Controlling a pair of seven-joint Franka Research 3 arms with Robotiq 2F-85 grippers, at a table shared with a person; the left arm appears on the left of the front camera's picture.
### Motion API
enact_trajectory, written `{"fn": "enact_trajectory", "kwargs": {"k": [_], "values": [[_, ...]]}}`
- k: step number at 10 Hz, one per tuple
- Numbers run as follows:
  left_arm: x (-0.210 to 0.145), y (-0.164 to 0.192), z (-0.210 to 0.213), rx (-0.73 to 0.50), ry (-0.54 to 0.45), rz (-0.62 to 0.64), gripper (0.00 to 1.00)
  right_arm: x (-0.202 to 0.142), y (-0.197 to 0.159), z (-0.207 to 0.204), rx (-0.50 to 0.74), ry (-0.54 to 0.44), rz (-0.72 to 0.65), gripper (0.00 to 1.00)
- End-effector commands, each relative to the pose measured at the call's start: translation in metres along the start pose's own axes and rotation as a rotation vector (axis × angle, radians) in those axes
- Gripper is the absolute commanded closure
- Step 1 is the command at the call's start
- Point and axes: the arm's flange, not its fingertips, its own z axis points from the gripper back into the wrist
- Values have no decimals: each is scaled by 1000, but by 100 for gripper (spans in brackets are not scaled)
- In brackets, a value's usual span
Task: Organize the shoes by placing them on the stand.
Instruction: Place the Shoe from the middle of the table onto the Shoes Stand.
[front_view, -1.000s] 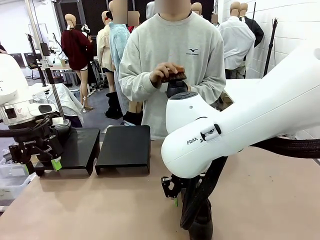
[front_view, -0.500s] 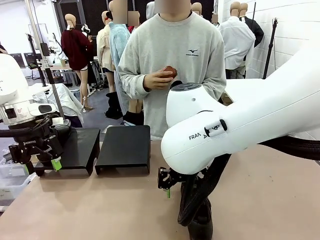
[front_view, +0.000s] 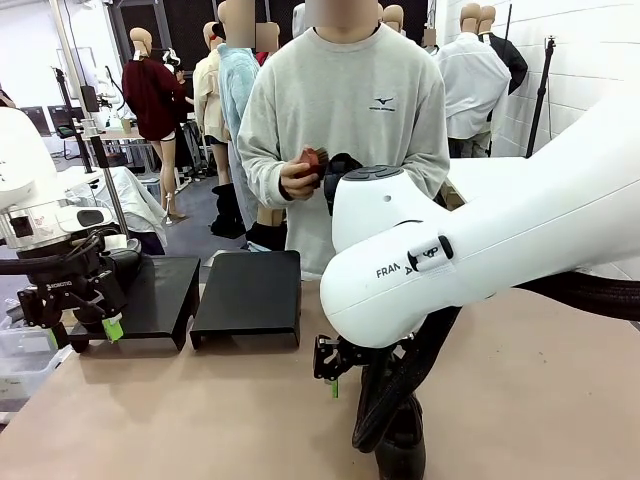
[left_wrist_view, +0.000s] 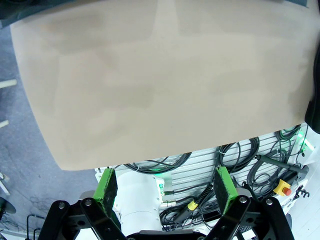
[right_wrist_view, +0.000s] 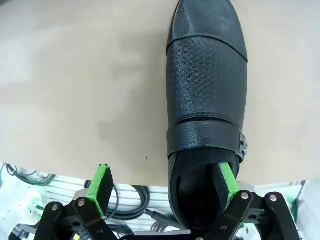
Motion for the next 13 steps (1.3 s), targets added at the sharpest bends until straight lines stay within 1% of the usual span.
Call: {"fn": "enact_trajectory", "kwargs": {"k": [1,2,3,4,5,6,7,8,9,10,11,12,13], "values": [[0,2,-1,-2,-8,-2,0,2,-1,0,-7,-10,-3,0],[0,2,-1,-2,-8,-2,0,0,0,0,0,0,0,0],[0,2,-1,-2,-8,-2,0,-7,-10,23,-8,-6,18,0],[0,2,-1,-2,-8,-2,0,-7,-23,44,-14,-17,-3,0],[0,2,-1,-2,-8,-2,0,-1,-38,56,116,60,76,0],[0,2,-1,-2,-8,-2,0,-3,-54,67,195,56,102,0],[0,2,-1,-2,-8,-2,0,-4,-77,78,206,24,91,0],[0,2,-1,-2,-8,-2,0,-1,-114,88,202,30,86,0],[0,2,-1,-2,-8,-2,0,1,-158,96,162,67,76,0],[0,2,-1,-2,-8,-2,0,-3,-198,99,130,152,72,0],[0,1,0,0,0,1,0,-6,-222,100,83,179,55,0],[5,-17,-11,-8,-16,-7,0,-9,-241,99,52,180,69,0],[11,-39,-22,-101,-1,-4,0,-12,-254,95,34,175,97,0]]}}
